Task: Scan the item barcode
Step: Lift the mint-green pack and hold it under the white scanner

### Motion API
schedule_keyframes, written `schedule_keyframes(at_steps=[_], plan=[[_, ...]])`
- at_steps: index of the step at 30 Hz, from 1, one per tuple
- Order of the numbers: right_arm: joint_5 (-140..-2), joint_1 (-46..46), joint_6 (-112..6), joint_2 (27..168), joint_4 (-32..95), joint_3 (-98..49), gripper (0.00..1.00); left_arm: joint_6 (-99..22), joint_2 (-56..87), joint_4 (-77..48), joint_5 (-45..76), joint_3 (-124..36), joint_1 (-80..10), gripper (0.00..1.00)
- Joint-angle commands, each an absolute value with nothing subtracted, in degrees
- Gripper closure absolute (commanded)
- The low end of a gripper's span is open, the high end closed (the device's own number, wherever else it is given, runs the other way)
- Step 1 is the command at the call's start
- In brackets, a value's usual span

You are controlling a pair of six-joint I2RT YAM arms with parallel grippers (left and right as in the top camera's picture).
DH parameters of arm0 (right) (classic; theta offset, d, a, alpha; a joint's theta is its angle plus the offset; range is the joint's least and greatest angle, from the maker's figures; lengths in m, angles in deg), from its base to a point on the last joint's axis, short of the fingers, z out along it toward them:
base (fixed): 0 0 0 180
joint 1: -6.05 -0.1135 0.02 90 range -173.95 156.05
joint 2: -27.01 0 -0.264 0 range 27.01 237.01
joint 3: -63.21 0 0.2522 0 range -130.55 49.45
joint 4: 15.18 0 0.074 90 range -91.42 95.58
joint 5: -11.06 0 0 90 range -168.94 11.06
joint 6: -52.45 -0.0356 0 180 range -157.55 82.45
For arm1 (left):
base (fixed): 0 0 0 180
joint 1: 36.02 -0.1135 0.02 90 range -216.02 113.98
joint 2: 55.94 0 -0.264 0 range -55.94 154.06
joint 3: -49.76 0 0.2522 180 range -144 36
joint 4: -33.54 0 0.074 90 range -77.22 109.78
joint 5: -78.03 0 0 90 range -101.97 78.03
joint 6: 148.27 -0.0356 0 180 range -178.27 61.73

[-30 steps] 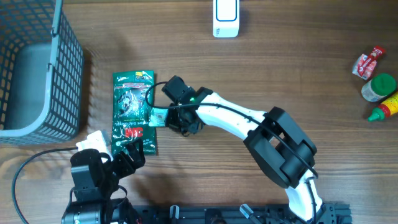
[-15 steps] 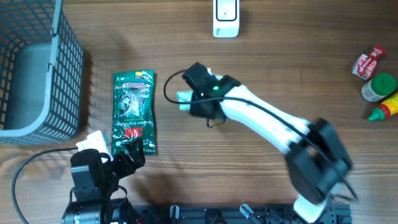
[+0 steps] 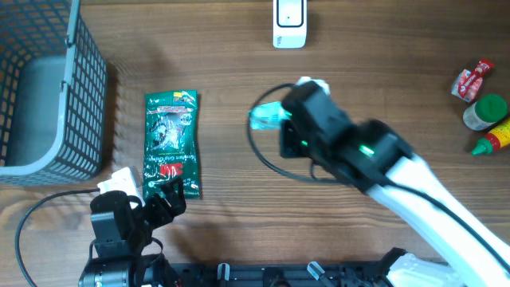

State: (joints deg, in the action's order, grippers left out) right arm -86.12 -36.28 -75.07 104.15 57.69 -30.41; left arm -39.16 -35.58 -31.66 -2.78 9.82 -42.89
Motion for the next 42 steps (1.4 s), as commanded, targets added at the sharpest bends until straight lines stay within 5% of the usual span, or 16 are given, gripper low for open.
schedule_keyframes(at_steps=[1,13,21,28,33,42], plan=[[-86.4,-36.5,-79.4,97.3,60.1,-30.7,0.96,-39.9,-35.8,-31.5,-3.3,10.1,-43.3,0.00],[-80.1,-36.5,-81.1,93.9,67.2,-30.7,0.96,-39.9,-35.8,-31.5,-3.3,10.1,-43.3,0.00],[-106.2,-36.5,-85.3,100.9,59.5,-30.7,0.96,-39.9,-35.8,-31.5,-3.3,10.1,-43.3,0.00],[-112.2,-36.1,-85.6,116.5,55.9,-30.7,0.96,-39.9,-35.8,-31.5,-3.3,10.1,-43.3,0.00],[-116.7,-34.9,-74.0,125.7,48.0,-30.7,0.96,-39.9,-35.8,-31.5,-3.3,10.1,-43.3,0.00],[-121.0,-28.7,-44.2,134.5,11.8,-30.7,0.96,-39.9,-35.8,-31.5,-3.3,10.1,-43.3,0.00]])
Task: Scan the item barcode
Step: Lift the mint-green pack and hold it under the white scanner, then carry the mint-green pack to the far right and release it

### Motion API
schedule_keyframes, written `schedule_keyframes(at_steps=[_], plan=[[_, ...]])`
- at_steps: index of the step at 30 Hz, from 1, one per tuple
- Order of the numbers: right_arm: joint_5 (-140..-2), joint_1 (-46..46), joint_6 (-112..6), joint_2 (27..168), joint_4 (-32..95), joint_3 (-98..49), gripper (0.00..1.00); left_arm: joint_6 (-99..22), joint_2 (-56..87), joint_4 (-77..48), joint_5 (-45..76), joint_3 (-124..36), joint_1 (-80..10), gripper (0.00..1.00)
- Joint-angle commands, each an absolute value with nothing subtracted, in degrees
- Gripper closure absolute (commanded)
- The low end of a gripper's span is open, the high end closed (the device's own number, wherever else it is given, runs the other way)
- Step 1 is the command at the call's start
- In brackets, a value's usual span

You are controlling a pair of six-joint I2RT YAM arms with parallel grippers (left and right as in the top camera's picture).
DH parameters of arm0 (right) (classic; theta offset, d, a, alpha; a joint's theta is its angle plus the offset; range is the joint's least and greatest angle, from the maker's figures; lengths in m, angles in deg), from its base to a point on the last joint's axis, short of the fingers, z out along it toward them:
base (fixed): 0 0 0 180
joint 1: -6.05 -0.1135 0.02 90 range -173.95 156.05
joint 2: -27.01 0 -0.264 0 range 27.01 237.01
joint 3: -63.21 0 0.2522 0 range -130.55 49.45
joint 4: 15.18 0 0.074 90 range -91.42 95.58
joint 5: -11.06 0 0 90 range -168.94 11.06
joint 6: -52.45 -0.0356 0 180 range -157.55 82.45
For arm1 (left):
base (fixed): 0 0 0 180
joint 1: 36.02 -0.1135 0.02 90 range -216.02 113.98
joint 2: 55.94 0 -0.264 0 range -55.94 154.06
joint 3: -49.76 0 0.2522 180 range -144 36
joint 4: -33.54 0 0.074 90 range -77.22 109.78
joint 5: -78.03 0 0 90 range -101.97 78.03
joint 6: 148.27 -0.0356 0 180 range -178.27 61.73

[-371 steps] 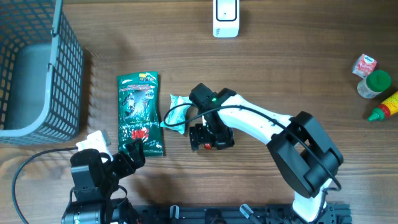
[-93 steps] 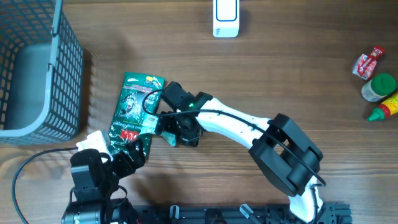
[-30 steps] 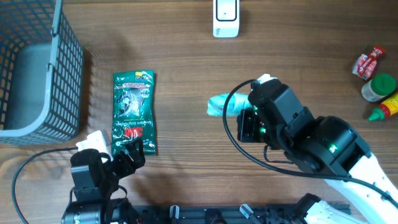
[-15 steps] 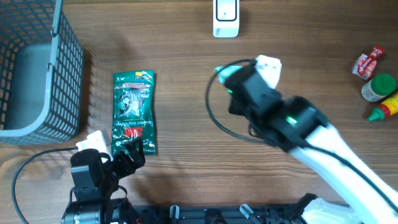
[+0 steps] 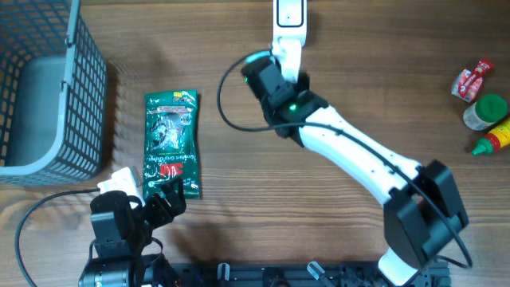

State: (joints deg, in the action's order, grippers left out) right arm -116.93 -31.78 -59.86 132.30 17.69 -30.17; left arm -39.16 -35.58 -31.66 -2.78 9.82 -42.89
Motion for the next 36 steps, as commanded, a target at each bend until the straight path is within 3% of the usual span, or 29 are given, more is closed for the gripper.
schedule_keyframes(at_steps=[1,8,17,25,36], plan=[[-120.9,-27.6,-42.4,134.9,9.4,-30.7,0.96,-39.9,-35.8,-31.5,-3.3,10.1,-43.3,0.00],[-112.0,-18.8,-29.4,139.7,-10.4,-30.7,0.96,-39.9,-35.8,-31.5,-3.3,10.1,-43.3,0.00],[-102.1,-13.2,-24.0,147.6,-27.6,-31.3,0.96,-39.9,-35.8,-31.5,-3.3,10.1,-43.3,0.00],[-101.0,-13.2,-18.2,156.2,-30.3,-39.3,0.96,-39.9,-35.8,-31.5,-3.3,10.1,-43.3,0.00],[-109.7,-12.7,-22.5,158.7,-28.5,-48.9,0.96,-39.9,-35.8,-31.5,-3.3,10.1,-43.3,0.00]])
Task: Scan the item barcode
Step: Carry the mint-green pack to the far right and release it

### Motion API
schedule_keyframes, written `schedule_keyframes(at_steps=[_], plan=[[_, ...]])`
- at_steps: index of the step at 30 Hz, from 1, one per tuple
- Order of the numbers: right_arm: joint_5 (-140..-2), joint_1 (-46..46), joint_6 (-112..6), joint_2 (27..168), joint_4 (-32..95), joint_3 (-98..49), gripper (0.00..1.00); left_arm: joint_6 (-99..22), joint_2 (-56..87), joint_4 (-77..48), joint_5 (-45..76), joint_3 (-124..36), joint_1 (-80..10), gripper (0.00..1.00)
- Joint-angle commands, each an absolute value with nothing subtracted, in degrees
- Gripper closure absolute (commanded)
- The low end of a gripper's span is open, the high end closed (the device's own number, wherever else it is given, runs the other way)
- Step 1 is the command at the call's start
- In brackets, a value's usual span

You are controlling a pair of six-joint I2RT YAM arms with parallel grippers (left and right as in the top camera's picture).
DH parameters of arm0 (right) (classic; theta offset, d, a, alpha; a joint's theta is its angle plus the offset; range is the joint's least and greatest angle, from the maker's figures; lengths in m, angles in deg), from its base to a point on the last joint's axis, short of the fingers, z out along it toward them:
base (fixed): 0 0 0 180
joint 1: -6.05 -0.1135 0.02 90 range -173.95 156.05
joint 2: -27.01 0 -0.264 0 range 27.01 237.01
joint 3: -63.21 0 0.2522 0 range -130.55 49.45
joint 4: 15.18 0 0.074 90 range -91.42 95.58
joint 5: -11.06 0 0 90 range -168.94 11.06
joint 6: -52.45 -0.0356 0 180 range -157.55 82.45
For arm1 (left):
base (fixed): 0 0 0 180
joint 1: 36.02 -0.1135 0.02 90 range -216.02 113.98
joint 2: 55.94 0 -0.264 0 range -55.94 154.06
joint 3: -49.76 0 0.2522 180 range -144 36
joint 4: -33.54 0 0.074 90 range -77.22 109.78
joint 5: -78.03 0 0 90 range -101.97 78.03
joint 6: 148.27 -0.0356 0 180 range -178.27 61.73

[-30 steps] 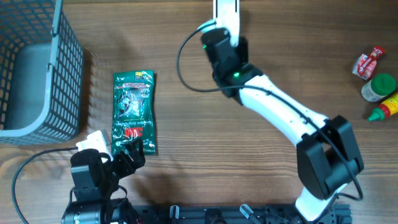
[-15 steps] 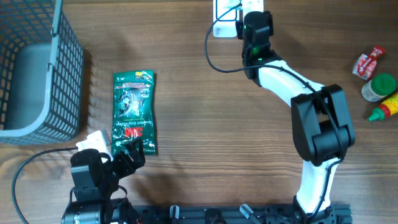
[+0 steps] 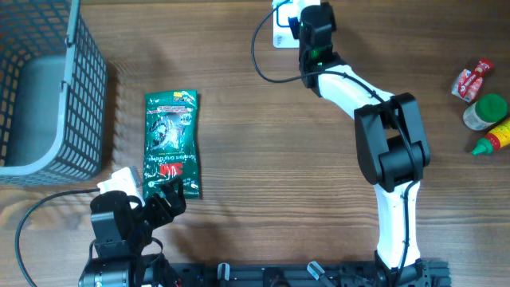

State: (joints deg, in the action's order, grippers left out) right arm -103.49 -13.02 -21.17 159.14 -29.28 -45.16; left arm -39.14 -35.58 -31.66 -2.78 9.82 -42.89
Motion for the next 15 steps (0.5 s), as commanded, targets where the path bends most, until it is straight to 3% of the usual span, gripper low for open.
schedule_keyframes(at_steps=[1,6,15], plan=[[-110.8,-12.7,-22.5,158.5,-27.3,-49.0,0.96,-39.9,-35.8,-31.5,-3.3,10.1,-43.3,0.00],[-114.0,-10.4,-22.6,155.4,-15.2,-49.0,0.96,-39.9,-35.8,-31.5,-3.3,10.1,-43.3,0.00],[-117.3,1.8,-27.6,151.6,4.8,-49.0,0.96,-39.9,-35.8,-31.5,-3.3,10.1,-43.3,0.00]])
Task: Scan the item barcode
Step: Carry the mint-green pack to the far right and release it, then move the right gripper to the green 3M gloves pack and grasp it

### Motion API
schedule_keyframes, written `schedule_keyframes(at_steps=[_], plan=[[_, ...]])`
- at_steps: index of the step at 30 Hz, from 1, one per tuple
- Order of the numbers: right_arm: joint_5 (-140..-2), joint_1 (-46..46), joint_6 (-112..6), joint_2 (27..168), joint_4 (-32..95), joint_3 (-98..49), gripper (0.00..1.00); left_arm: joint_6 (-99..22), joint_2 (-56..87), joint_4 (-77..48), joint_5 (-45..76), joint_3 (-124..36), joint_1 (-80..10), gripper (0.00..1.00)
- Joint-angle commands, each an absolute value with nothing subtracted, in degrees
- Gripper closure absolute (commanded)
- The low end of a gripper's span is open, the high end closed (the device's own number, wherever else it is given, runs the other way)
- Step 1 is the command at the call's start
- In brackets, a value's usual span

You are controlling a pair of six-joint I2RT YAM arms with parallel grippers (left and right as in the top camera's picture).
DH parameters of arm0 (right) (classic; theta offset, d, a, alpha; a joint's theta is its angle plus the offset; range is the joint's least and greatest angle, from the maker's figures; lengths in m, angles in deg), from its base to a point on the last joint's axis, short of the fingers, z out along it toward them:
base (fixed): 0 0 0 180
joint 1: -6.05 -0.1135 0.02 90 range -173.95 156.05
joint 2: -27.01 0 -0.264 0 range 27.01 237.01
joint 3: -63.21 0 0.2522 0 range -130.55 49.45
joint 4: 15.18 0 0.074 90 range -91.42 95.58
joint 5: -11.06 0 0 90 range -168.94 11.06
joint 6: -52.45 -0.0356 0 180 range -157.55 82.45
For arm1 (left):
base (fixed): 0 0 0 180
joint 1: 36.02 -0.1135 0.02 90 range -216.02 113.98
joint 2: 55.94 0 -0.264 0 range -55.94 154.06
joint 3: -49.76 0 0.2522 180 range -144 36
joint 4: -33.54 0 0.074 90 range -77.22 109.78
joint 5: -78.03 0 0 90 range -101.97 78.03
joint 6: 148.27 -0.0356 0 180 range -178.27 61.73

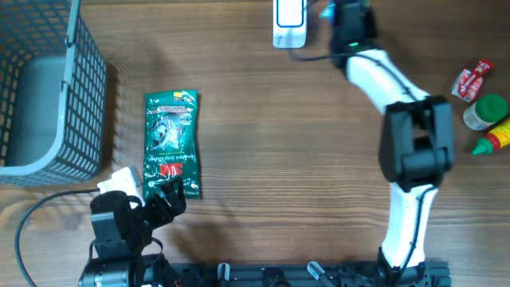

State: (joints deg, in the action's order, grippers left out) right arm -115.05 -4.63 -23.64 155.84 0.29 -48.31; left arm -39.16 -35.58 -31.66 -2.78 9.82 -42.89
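A green snack packet (170, 142) lies flat on the wooden table, left of centre. The white barcode scanner (288, 21) stands at the table's far edge, in the middle. My right arm reaches up to that edge, and its gripper (344, 14) is just right of the scanner. Its fingers are hidden under the wrist, so their state does not show. My left gripper (165, 197) rests at the near left with its dark fingers open. They lie over the packet's lower right corner without closing on it.
A grey wire basket (76, 96) fills the far left corner. At the right edge are a small red packet (472, 78), a green-capped jar (486, 110) and a red-and-yellow bottle (496, 139). A black cable (315, 54) hangs by the right wrist.
My right gripper was over the scanner's right side and is now a little further right, beside it. The scanner shows in full again. The packet and left arm have not moved.
My right gripper was first over the table's middle. It then stood just below the scanner, then at the scanner itself on the far edge, and is now right of it. The green packet and my left gripper stayed put throughout.
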Motion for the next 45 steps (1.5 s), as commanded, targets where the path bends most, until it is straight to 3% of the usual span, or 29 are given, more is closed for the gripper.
schedule_keyframes(at_steps=[1,4,11,12,13,14,16,17,18,26,32,36,39,45], plan=[[-113.2,4.2,-27.4,151.8,8.1,-48.6,0.96,-39.9,-35.8,-31.5,-3.3,10.1,-43.3,0.00],[-104.5,9.1,-27.6,152.6,12.7,-47.5,0.96,-39.9,-35.8,-31.5,-3.3,10.1,-43.3,0.00],[-103.0,18.8,-38.8,154.7,19.1,-47.3,0.96,-39.9,-35.8,-31.5,-3.3,10.1,-43.3,0.00],[-103.5,20.2,-38.9,154.6,19.5,-47.3,0.92,-39.9,-35.8,-31.5,-3.3,10.1,-43.3,0.00],[-103.8,20.8,-38.8,154.5,19.7,-47.3,0.86,-39.9,-35.8,-31.5,-3.3,10.1,-43.3,0.00],[-104.5,21.4,-38.8,154.3,20.1,-47.3,0.69,-39.9,-35.8,-31.5,-3.3,10.1,-43.3,0.00],[-104.8,22.1,-38.4,153.5,21.0,-47.3,0.30,-39.9,-35.8,-31.5,-3.3,10.1,-43.3,0.00],[-104.8,22.1,-38.1,153.1,21.3,-47.3,0.02,-39.9,-35.8,-31.5,-3.3,10.1,-43.3,0.00],[-104.8,22.1,-37.4,152.1,21.8,-47.3,0.00,-39.9,-35.8,-31.5,-3.3,10.1,-43.3,0.00],[-100.5,17.0,-37.7,141.4,24.5,-47.3,0.00,-39.9,-35.8,-31.5,-3.3,10.1,-43.3,0.00],[-78.8,8.6,-40.9,132.5,31.0,-47.3,0.00,-39.9,-35.8,-31.5,-3.3,10.1,-43.3,0.00],[-55.4,0.4,-52.6,131.9,35.8,-47.3,0.00,-39.9,-35.8,-31.5,-3.3,10.1,-43.3,0.00],[-45.8,-4.8,-55.6,133.7,38.3,-46.9,0.00,-39.9,-35.8,-31.5,-3.3,10.1,-43.3,0.00],[-47.6,-18.2,-53.6,140.7,38.0,-46.4,0.00,-39.9,-35.8,-31.5,-3.3,10.1,-43.3,0.00]])
